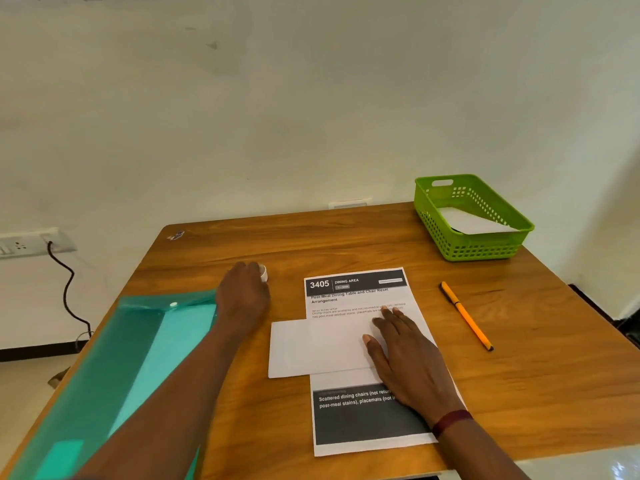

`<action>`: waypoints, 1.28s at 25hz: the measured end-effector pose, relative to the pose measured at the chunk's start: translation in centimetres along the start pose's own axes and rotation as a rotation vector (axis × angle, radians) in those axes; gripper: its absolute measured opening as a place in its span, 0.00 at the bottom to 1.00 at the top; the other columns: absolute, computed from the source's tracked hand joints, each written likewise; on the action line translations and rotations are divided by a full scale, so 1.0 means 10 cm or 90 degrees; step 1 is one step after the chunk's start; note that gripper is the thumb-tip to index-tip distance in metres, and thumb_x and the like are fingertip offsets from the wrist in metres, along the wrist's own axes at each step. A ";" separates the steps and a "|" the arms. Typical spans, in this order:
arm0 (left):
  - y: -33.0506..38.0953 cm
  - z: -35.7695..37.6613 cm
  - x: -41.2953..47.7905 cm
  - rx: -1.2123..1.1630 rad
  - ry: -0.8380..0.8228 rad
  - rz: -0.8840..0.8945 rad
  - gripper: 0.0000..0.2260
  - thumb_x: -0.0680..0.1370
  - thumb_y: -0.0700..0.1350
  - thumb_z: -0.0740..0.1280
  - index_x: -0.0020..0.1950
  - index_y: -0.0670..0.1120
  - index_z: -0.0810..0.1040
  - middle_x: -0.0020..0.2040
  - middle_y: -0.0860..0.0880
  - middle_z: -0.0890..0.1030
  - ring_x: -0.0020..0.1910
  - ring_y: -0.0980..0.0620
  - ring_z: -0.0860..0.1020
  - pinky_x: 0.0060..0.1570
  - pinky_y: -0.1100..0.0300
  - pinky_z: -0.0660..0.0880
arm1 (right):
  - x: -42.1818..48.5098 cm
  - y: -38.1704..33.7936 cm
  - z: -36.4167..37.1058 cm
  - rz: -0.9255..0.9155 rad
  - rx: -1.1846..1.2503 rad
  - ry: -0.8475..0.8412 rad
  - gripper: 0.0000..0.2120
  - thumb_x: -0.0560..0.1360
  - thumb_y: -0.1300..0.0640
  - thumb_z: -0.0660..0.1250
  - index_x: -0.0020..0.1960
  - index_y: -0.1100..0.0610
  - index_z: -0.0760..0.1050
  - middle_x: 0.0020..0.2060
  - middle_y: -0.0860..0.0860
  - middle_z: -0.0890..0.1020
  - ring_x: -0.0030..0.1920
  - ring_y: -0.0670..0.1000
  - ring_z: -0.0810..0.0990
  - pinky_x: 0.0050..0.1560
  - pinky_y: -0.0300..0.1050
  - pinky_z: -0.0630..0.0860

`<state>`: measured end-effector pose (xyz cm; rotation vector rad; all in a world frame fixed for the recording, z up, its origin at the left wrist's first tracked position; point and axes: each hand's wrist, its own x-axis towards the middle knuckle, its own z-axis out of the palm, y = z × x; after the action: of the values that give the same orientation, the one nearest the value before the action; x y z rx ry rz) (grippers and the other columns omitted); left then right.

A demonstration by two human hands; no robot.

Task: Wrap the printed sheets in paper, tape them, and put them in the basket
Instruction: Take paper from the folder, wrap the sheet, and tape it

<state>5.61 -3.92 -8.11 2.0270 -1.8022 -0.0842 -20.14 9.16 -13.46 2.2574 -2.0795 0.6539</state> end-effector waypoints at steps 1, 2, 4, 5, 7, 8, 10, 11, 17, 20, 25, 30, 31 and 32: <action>-0.06 0.03 0.09 0.033 -0.014 0.007 0.14 0.78 0.44 0.69 0.64 0.45 0.78 0.60 0.44 0.78 0.56 0.45 0.78 0.53 0.53 0.77 | -0.01 0.00 0.01 -0.004 -0.005 0.022 0.29 0.79 0.38 0.48 0.64 0.53 0.77 0.66 0.53 0.78 0.68 0.52 0.74 0.65 0.43 0.68; -0.11 0.06 0.16 0.062 -0.033 0.011 0.15 0.78 0.43 0.69 0.64 0.47 0.77 0.61 0.44 0.77 0.57 0.45 0.77 0.54 0.52 0.77 | -0.01 0.00 0.01 -0.006 -0.009 0.041 0.27 0.79 0.39 0.50 0.62 0.54 0.78 0.63 0.53 0.80 0.65 0.53 0.77 0.61 0.44 0.73; -0.18 0.13 0.24 0.097 -0.067 0.009 0.17 0.78 0.43 0.69 0.67 0.49 0.76 0.64 0.43 0.74 0.60 0.43 0.75 0.56 0.49 0.77 | -0.02 0.00 0.00 -0.009 -0.024 0.073 0.24 0.79 0.41 0.52 0.58 0.54 0.80 0.59 0.53 0.82 0.61 0.53 0.81 0.55 0.45 0.78; -0.19 0.15 0.25 0.108 -0.069 0.011 0.17 0.78 0.43 0.68 0.67 0.49 0.76 0.64 0.42 0.73 0.61 0.43 0.74 0.56 0.49 0.77 | -0.02 0.00 0.00 -0.009 -0.031 0.084 0.23 0.78 0.41 0.53 0.57 0.54 0.80 0.58 0.53 0.83 0.59 0.53 0.82 0.53 0.44 0.79; -0.18 0.19 0.23 0.121 -0.046 0.035 0.16 0.79 0.44 0.67 0.67 0.50 0.76 0.64 0.42 0.72 0.62 0.42 0.73 0.55 0.49 0.77 | -0.01 0.00 0.01 -0.014 -0.040 0.096 0.23 0.78 0.42 0.54 0.56 0.54 0.81 0.57 0.53 0.83 0.58 0.53 0.82 0.51 0.44 0.80; -0.17 0.21 0.20 0.116 -0.030 0.054 0.16 0.79 0.44 0.67 0.66 0.50 0.76 0.64 0.42 0.72 0.61 0.42 0.72 0.55 0.50 0.77 | -0.01 0.00 0.02 -0.020 -0.044 0.101 0.23 0.78 0.42 0.54 0.56 0.54 0.81 0.57 0.53 0.83 0.58 0.53 0.82 0.51 0.44 0.80; -0.10 0.22 0.14 0.074 -0.003 0.079 0.16 0.79 0.44 0.67 0.67 0.49 0.76 0.63 0.42 0.72 0.61 0.42 0.71 0.54 0.50 0.76 | -0.01 0.01 0.03 -0.029 -0.055 0.112 0.23 0.78 0.42 0.54 0.56 0.54 0.81 0.57 0.53 0.84 0.58 0.53 0.82 0.50 0.45 0.81; -0.06 0.22 0.11 0.047 0.006 0.086 0.16 0.79 0.44 0.66 0.67 0.49 0.76 0.63 0.42 0.71 0.61 0.42 0.70 0.55 0.50 0.75 | -0.02 0.01 0.03 -0.032 -0.058 0.116 0.23 0.78 0.42 0.54 0.56 0.54 0.81 0.56 0.53 0.84 0.58 0.53 0.82 0.50 0.45 0.81; 0.26 0.18 -0.25 -0.269 -0.043 0.041 0.12 0.77 0.47 0.71 0.59 0.45 0.81 0.62 0.46 0.73 0.62 0.47 0.71 0.56 0.59 0.69 | -0.02 0.02 0.03 -0.062 -0.064 0.129 0.22 0.78 0.43 0.54 0.57 0.54 0.81 0.57 0.54 0.83 0.59 0.54 0.82 0.49 0.45 0.81; 0.38 0.19 -0.54 -0.491 -0.095 -0.012 0.04 0.75 0.48 0.72 0.48 0.48 0.83 0.49 0.51 0.83 0.50 0.50 0.80 0.49 0.54 0.76 | -0.02 0.02 0.02 -0.079 -0.054 0.135 0.22 0.78 0.43 0.54 0.58 0.53 0.80 0.59 0.52 0.82 0.59 0.53 0.81 0.49 0.44 0.81; 0.48 0.22 -0.98 -0.719 -0.210 -0.086 0.08 0.73 0.48 0.76 0.49 0.48 0.84 0.47 0.48 0.86 0.47 0.46 0.84 0.48 0.48 0.82 | 0.02 0.07 -0.04 -0.043 0.031 0.170 0.20 0.79 0.43 0.57 0.62 0.51 0.78 0.60 0.50 0.81 0.61 0.50 0.79 0.55 0.42 0.77; 0.39 0.25 -1.10 -0.809 -0.289 -0.057 0.12 0.71 0.46 0.76 0.51 0.41 0.85 0.51 0.43 0.85 0.51 0.41 0.83 0.56 0.38 0.78 | 0.16 -0.09 -0.15 -0.071 0.297 0.140 0.12 0.77 0.50 0.69 0.59 0.49 0.80 0.55 0.43 0.83 0.55 0.43 0.80 0.52 0.37 0.79; 0.37 0.26 -1.12 -0.814 -0.286 -0.051 0.11 0.72 0.46 0.76 0.50 0.41 0.85 0.50 0.42 0.85 0.51 0.41 0.83 0.56 0.37 0.77 | 0.18 -0.15 -0.13 -0.049 0.411 0.113 0.12 0.75 0.52 0.71 0.58 0.49 0.80 0.54 0.42 0.83 0.55 0.41 0.80 0.50 0.40 0.81; 0.36 0.27 -1.14 -0.814 -0.279 -0.039 0.10 0.72 0.46 0.75 0.49 0.42 0.85 0.49 0.42 0.85 0.51 0.41 0.83 0.56 0.37 0.77 | 0.18 -0.20 -0.08 -0.040 0.485 0.097 0.11 0.75 0.53 0.73 0.57 0.49 0.81 0.53 0.41 0.83 0.54 0.41 0.81 0.49 0.42 0.82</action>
<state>-0.41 6.08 -11.95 1.1191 -1.2541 -1.3792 -18.37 7.91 -11.60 2.4459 -1.8725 1.7954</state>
